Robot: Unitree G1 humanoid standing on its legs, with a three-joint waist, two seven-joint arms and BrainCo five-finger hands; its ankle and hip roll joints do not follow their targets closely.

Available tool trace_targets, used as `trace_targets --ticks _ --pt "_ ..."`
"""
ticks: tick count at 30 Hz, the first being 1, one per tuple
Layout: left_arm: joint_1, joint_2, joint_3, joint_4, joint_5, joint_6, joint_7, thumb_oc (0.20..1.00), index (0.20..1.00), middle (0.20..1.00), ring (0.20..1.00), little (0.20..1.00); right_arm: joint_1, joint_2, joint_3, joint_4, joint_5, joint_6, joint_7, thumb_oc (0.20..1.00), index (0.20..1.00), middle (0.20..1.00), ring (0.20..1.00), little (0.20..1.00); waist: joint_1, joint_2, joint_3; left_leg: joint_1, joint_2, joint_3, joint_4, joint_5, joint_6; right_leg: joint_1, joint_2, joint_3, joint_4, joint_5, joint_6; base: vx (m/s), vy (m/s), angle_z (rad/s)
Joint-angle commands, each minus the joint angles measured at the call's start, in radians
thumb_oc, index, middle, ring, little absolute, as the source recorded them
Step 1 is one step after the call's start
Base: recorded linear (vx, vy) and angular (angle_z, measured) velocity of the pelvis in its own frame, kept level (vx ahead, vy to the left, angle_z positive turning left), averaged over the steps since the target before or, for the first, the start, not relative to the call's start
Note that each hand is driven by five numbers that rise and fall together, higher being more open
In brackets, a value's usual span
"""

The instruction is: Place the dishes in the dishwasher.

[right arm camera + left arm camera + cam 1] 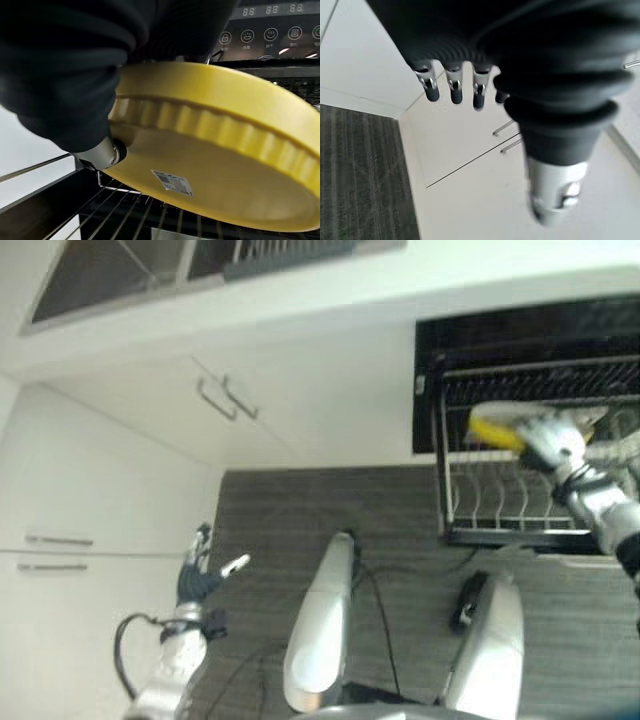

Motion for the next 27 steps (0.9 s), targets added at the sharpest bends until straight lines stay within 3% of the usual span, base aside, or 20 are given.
trace_targets --ticks 1,4,6,7,8,12,13,19,23,27 --pt "0.002 0.071 0.082 0.004 -0.062 -0.075 0.026 1.000 1.000 1.000 1.000 1.000 -0.035 0.009 0.013 0.047 0.055 0.022 0.032 0.200 0.200 0.200 0.200 0.200 0.019 -0.005 -0.045 0.069 0.020 -0.034 -0.040 -0.069 0.055 0.117 -0.031 -0.015 -0.167 0.042 0.021 -0.14 -0.024 -0.22" --pt "-0.022 0.073 0.087 0.011 -0.065 -0.093 0.004 1.000 1.000 1.000 1.000 1.000 -0.099 0.008 0.045 0.085 0.131 0.054 0.109 0.200 0.200 0.200 0.200 0.200 0.034 -0.006 -0.043 0.050 0.018 -0.027 -0.096 -0.043 0.061 0.089 -0.025 -0.024 -0.190 0.056 0.021 -0.11 -0.050 -0.01" --pt "-0.027 0.073 0.089 0.014 -0.065 -0.097 0.000 1.000 1.000 1.000 1.000 1.000 -0.109 0.012 0.041 0.092 0.139 0.036 0.114 0.200 0.200 0.200 0.200 0.200 0.036 -0.007 -0.044 0.051 0.017 -0.026 -0.101 -0.043 0.063 0.089 -0.025 -0.028 -0.194 0.057 0.020 -0.04 -0.035 -0.06" --pt "-0.033 0.072 0.087 0.016 -0.062 -0.103 0.001 1.000 1.000 1.000 1.000 1.000 -0.114 0.024 0.032 0.099 0.164 0.029 0.155 0.912 0.912 0.912 0.912 0.912 0.038 -0.011 -0.047 0.051 0.018 -0.025 -0.103 -0.046 0.063 0.090 -0.024 -0.032 -0.200 0.059 0.020 -0.02 -0.025 -0.05" --pt "-0.040 0.068 0.084 0.018 -0.055 -0.107 0.003 1.000 1.000 1.000 1.000 1.000 -0.113 0.035 0.026 0.106 0.177 0.016 0.172 1.000 1.000 1.000 1.000 1.000 0.041 -0.015 -0.050 0.052 0.018 -0.025 -0.108 -0.048 0.064 0.092 -0.024 -0.036 -0.204 0.060 0.019 -0.01 -0.024 0.26" --pt "-0.058 0.064 0.084 0.004 -0.036 -0.085 -0.001 1.000 1.000 1.000 1.000 1.000 -0.088 0.065 -0.014 0.133 0.281 0.005 0.253 1.000 1.000 1.000 1.000 1.000 0.045 -0.027 -0.058 0.059 0.015 -0.028 -0.103 -0.060 0.068 0.103 -0.023 -0.053 -0.212 0.058 0.013 0.02 -0.016 0.01" --pt "-0.056 0.064 0.085 -0.005 -0.034 -0.076 -0.006 1.000 1.000 1.000 1.000 1.000 -0.076 0.080 -0.033 0.142 0.265 0.019 0.316 1.000 1.000 1.000 1.000 1.000 0.047 -0.030 -0.061 0.065 0.015 -0.028 -0.105 -0.062 0.069 0.109 -0.019 -0.056 -0.218 0.061 0.011 0.00 0.000 0.00" --pt "-0.055 0.059 0.094 -0.013 -0.014 -0.071 -0.016 1.000 1.000 1.000 1.000 1.000 -0.034 0.098 -0.105 0.157 0.405 0.003 0.378 1.000 1.000 1.000 1.000 1.000 0.048 -0.048 -0.067 0.088 0.015 -0.026 -0.128 -0.059 0.073 0.138 -0.012 -0.074 -0.250 0.072 0.008 0.03 0.001 0.04" --pt "-0.054 0.063 0.115 -0.046 -0.017 -0.033 -0.026 1.000 1.000 1.000 1.000 1.000 0.006 0.118 -0.186 0.133 0.613 0.033 0.535 1.000 1.000 1.000 1.000 1.000 0.042 -0.061 -0.068 0.110 0.018 -0.023 -0.142 -0.059 0.076 0.162 -0.006 -0.083 -0.271 0.078 0.004 0.03 0.029 -0.05" --pt "-0.035 0.055 0.136 -0.085 -0.005 0.001 -0.032 1.000 1.000 1.000 1.000 1.000 0.059 0.125 -0.279 0.043 0.800 0.056 0.599 1.000 1.000 1.000 1.000 1.000 0.029 -0.077 -0.071 0.138 0.031 -0.016 -0.159 -0.057 0.076 0.193 0.005 -0.088 -0.302 0.088 -0.001 0.03 0.024 -0.04"
